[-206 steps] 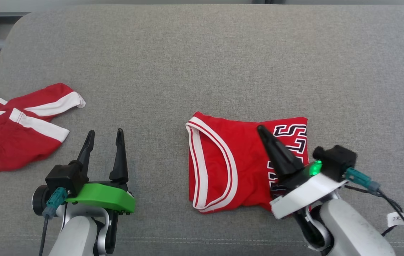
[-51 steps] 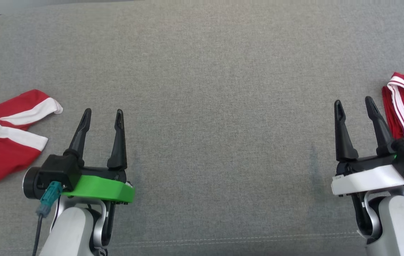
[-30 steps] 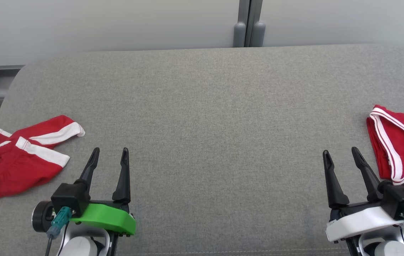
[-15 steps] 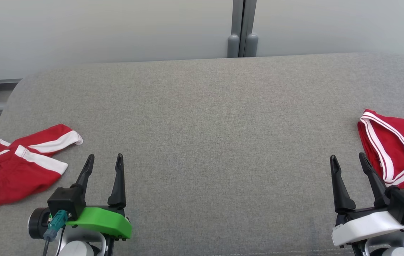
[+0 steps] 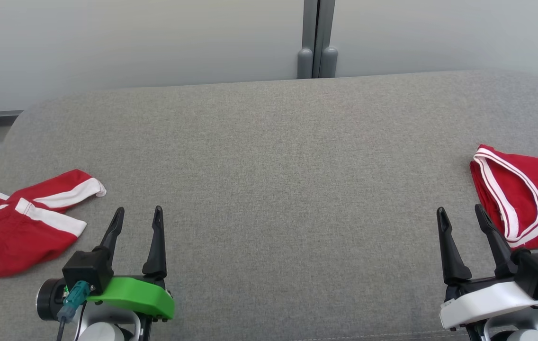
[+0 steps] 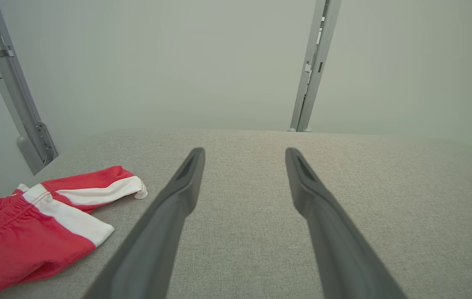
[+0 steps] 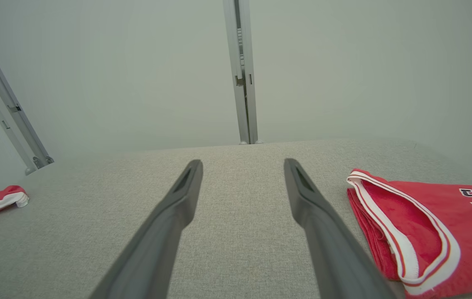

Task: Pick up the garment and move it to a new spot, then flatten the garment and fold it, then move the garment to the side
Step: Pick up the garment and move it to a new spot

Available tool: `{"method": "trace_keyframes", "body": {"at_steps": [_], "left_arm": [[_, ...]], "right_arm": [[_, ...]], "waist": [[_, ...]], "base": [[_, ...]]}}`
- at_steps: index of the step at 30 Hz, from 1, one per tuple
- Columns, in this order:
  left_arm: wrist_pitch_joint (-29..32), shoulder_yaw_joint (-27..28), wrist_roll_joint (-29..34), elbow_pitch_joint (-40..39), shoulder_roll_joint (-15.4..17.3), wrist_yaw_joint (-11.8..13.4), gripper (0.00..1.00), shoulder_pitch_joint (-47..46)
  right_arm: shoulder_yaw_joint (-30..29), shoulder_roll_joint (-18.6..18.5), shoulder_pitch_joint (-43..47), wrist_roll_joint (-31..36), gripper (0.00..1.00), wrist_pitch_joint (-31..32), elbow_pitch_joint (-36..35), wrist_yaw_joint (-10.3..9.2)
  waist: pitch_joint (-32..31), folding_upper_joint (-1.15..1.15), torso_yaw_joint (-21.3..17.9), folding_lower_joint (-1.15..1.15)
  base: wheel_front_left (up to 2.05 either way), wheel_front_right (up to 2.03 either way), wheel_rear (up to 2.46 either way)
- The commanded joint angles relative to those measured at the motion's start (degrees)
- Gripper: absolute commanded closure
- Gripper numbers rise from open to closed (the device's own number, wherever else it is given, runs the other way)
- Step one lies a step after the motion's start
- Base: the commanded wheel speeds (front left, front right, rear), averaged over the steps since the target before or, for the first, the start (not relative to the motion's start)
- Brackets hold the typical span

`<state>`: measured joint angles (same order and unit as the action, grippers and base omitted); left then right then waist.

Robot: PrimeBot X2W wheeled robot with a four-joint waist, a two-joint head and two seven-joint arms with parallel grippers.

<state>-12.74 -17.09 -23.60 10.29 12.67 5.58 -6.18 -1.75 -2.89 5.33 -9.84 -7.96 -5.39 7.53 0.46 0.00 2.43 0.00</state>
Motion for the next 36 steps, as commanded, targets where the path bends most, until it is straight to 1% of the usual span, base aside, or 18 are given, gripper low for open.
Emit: {"method": "trace_keyframes", "body": {"at_steps": [1, 6, 8, 15, 19, 24, 26, 30, 33, 36], "left_arm": [[-0.08, -0.11, -0.12, -0.14, 0.38, 0.26, 0.0, 0.66], [-0.18, -0.3, -0.34, -0.06, 0.38, 0.29, 0.0, 0.07], [-0.53, -0.03, -0.44, -0.26, 0.39, 0.25, 0.0, -1.63], [-1.21, 1.51, -0.84, -0.16, 0.82, 0.73, 0.0, -2.67], [-1.51, 2.18, -1.4, -0.26, 0.25, 1.25, 0.0, -1.44], [-1.91, 3.14, -2.05, -0.56, -0.1, 1.65, 0.0, -0.15], [-2.06, 3.46, -2.23, -0.71, -0.16, 1.88, 0.0, 0.21], [-2.0, 3.73, -2.17, -1.32, -0.21, 2.1, 0.0, 0.88], [-2.06, 4.02, -2.33, -1.31, 0.12, 1.84, 0.0, 0.91], [-2.11, 4.11, -2.17, -1.61, 0.09, 2.15, 0.0, 0.89]], "right_arm": [[0.02, -0.05, 0.1, -0.3, 0.0, -0.01, 0.07, -0.08], [-0.01, -0.05, 0.27, -0.56, 0.0, -0.01, 0.12, -0.08], [0.3, -0.07, 0.22, -0.24, 0.0, 0.27, -0.9, -0.08], [2.85, -0.07, -0.25, -0.6, 0.0, 0.63, -1.64, -0.08], [3.81, -0.09, -0.47, -1.15, 0.0, 0.61, -1.07, -0.08], [4.84, -0.08, -1.08, -1.34, 0.0, 0.55, -0.58, -0.08], [5.04, -0.08, -0.99, -1.42, 0.0, 0.65, -0.23, -0.08], [5.34, -0.09, -1.14, -1.74, 0.0, 0.48, 0.01, -0.08], [5.52, -0.09, -1.15, -1.81, 0.0, 0.51, 0.19, -0.08], [5.63, -0.09, -1.1, -1.84, 0.0, 0.44, 0.37, -0.09]], "waist": [[0.01, 0.0, 0.02, 0.0], [0.17, 0.0, 0.67, 0.0], [0.69, 0.0, 3.93, 0.0], [0.88, 0.0, 11.4, 0.0], [0.6, 0.0, 15.89, 0.0], [0.7, 0.0, 20.11, 0.0], [0.55, 0.0, 21.16, 0.0], [0.41, 0.0, 21.96, 0.0], [0.25, 0.0, 22.19, 0.0], [0.0, 0.0, 21.89, 0.0]], "base": [[0.0, 0.0, 0.0], [0.0, 0.0, 0.0], [0.0, 0.0, 0.0], [0.0, 0.0, 0.0], [0.0, 0.0, 0.0], [0.0, 0.0, 0.0], [0.0, 0.0, 0.0], [0.0, 0.0, 0.0], [0.0, 0.0, 0.0], [0.0, 0.0, 0.0]]}}
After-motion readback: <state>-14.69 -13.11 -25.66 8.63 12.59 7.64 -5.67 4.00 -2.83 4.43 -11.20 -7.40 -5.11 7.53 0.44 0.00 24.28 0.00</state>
